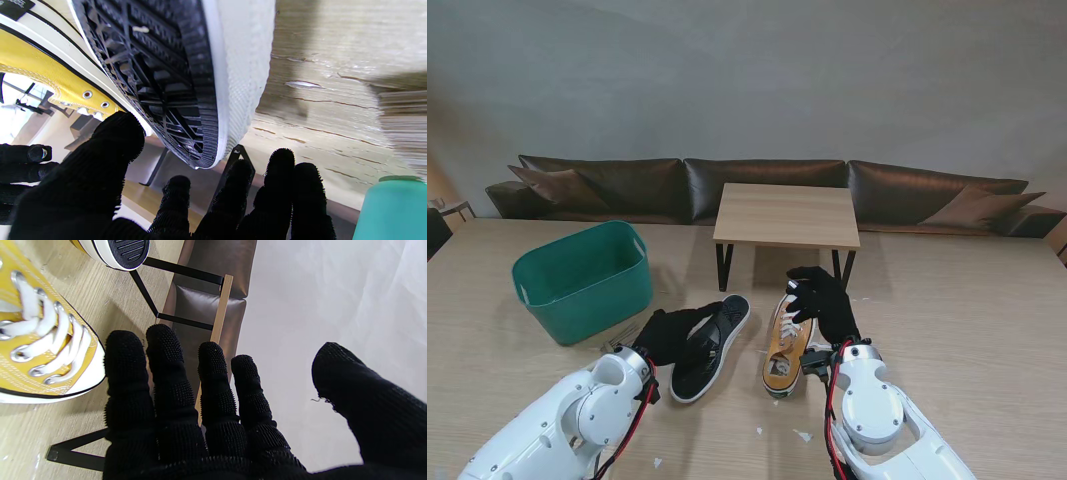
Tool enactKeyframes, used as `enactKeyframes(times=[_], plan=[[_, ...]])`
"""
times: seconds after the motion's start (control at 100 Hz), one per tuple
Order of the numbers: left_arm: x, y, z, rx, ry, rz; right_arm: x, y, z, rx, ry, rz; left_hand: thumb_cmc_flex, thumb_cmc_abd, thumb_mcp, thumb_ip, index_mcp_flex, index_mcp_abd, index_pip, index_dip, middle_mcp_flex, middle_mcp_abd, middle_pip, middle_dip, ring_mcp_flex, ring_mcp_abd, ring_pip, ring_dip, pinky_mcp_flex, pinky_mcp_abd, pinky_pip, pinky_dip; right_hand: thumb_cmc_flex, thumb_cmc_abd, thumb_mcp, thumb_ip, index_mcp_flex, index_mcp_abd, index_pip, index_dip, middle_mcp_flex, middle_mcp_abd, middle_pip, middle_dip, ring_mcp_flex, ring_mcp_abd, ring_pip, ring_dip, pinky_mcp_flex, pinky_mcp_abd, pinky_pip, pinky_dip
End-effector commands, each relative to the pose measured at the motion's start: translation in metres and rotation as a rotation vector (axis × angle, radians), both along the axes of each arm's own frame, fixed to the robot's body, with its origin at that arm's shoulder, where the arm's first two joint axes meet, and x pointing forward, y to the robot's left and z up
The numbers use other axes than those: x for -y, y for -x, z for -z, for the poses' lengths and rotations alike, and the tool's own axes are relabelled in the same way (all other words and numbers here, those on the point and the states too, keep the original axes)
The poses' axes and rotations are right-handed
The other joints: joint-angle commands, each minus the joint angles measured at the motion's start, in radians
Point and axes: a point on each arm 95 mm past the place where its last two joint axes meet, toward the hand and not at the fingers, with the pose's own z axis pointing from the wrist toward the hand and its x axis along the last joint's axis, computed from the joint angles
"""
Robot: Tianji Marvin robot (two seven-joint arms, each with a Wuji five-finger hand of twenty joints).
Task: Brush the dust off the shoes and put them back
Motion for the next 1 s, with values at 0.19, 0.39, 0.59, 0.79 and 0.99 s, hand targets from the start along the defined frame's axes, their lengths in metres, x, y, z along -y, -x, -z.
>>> enactKeyframes(times=[0.19,0.39,0.59,0.79,0.99], plan=[[0.002,-0.001,-0.008,-0.007,0.002,0.016,-0.004,0.002,0.002,-0.008,-0.002,-0.018,-0.031,0.042,-0.06,0.01,0.064,-0.029,0.035,0.037,-0.028,0.014,-0.018,-0.04,-0.064,0.031,-0.077,-0.059,-0.019,0.031,-0.138,-0.051,-0.025,0.023,0.019,0.026,0.009,-0.008,-0.005,-0.013,0.005,0.009,0.005,-0.014,0.014,0.007,0.009,-0.001,-0.412,0.007,-0.02,0.01],[0.0,0.0,-0.018,0.018,0.005,0.019,-0.003,0.001,0.002,-0.009,0.006,-0.022,-0.031,0.067,-0.09,0.011,0.091,-0.025,0.043,0.047,-0.034,0.011,-0.02,-0.051,-0.073,0.027,-0.091,-0.072,-0.023,0.032,-0.178,-0.06,-0.025,0.023,0.018,0.026,0.009,-0.01,-0.006,-0.012,0.004,0.011,0.004,-0.014,0.012,0.009,0.008,-0.002,-0.414,0.008,-0.022,0.011],[0.001,0.003,-0.034,0.053,0.037,0.028,-0.002,0.002,0.002,-0.012,0.027,-0.032,-0.004,0.073,-0.118,0.015,0.189,-0.002,0.096,0.093,-0.021,-0.028,-0.013,-0.051,-0.082,-0.019,-0.093,-0.071,-0.027,0.013,-0.208,-0.05,-0.025,0.024,0.015,0.026,0.007,-0.012,-0.008,-0.013,-0.005,0.008,0.001,-0.014,0.006,0.008,0.004,-0.003,-0.416,0.008,-0.024,0.011],[0.0,0.008,-0.044,0.073,0.104,0.032,0.0,0.007,0.003,-0.012,0.085,-0.069,0.023,0.07,-0.135,0.017,0.312,0.022,0.17,0.18,0.03,-0.043,-0.001,-0.039,-0.072,-0.03,-0.095,-0.068,-0.026,0.011,-0.224,-0.038,-0.027,0.027,0.005,0.026,0.005,-0.022,-0.012,-0.013,-0.031,0.005,-0.004,-0.015,-0.014,0.006,-0.003,-0.005,-0.422,0.004,-0.027,0.01],[0.0,0.013,-0.049,0.059,0.15,0.048,0.003,0.016,0.004,-0.008,0.191,-0.132,0.044,0.07,-0.152,0.018,0.334,0.025,0.169,0.207,0.042,-0.051,-0.004,-0.039,-0.072,-0.04,-0.107,-0.073,-0.027,0.011,-0.24,-0.038,-0.029,0.033,-0.019,0.03,0.021,-0.056,-0.016,-0.01,-0.083,0.0,-0.001,-0.009,-0.04,-0.011,-0.007,-0.005,-0.429,-0.005,-0.03,0.013]])
